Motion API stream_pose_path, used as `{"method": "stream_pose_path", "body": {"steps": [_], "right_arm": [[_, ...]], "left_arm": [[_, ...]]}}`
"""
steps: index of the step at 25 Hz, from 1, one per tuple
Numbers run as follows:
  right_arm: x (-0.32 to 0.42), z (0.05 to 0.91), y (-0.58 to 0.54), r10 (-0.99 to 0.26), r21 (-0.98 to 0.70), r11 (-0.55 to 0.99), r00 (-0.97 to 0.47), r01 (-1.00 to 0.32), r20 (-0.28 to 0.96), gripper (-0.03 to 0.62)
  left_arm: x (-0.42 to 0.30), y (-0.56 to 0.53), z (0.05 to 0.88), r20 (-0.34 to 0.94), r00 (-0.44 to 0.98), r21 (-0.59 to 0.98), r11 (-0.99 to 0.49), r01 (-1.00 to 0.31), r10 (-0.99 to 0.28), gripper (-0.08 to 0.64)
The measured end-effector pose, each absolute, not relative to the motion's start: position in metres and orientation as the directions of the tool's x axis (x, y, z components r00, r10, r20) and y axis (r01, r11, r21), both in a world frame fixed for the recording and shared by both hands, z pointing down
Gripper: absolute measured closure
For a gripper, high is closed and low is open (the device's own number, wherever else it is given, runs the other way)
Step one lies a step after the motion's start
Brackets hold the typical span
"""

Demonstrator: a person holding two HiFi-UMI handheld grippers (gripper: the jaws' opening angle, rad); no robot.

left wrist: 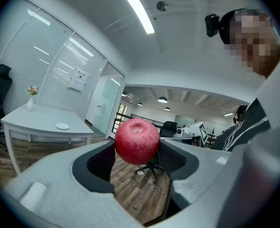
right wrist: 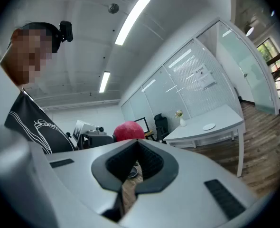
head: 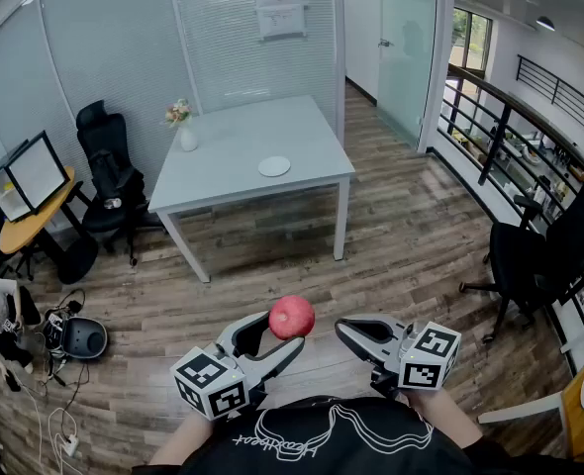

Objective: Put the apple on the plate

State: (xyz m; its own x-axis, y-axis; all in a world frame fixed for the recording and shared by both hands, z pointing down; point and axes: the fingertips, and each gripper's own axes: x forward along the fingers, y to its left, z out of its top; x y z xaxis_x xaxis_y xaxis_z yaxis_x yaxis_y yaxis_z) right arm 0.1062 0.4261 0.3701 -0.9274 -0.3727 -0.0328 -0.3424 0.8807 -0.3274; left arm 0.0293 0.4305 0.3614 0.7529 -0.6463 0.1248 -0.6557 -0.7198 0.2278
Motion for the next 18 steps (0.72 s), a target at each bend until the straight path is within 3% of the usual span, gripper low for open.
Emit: {"method": "stream_pose_path", "body": {"steps": [18], "right_arm": [[0.107, 0.408, 0.4, -0.371, -0.394, 0.85, -0.928, -0.349, 0.022, 0.583]], "left_arm": [[0.033, 0.401, 0.394, 0.171, 0.753, 0.31, -0.691, -0.653, -0.635, 0.262]]}}
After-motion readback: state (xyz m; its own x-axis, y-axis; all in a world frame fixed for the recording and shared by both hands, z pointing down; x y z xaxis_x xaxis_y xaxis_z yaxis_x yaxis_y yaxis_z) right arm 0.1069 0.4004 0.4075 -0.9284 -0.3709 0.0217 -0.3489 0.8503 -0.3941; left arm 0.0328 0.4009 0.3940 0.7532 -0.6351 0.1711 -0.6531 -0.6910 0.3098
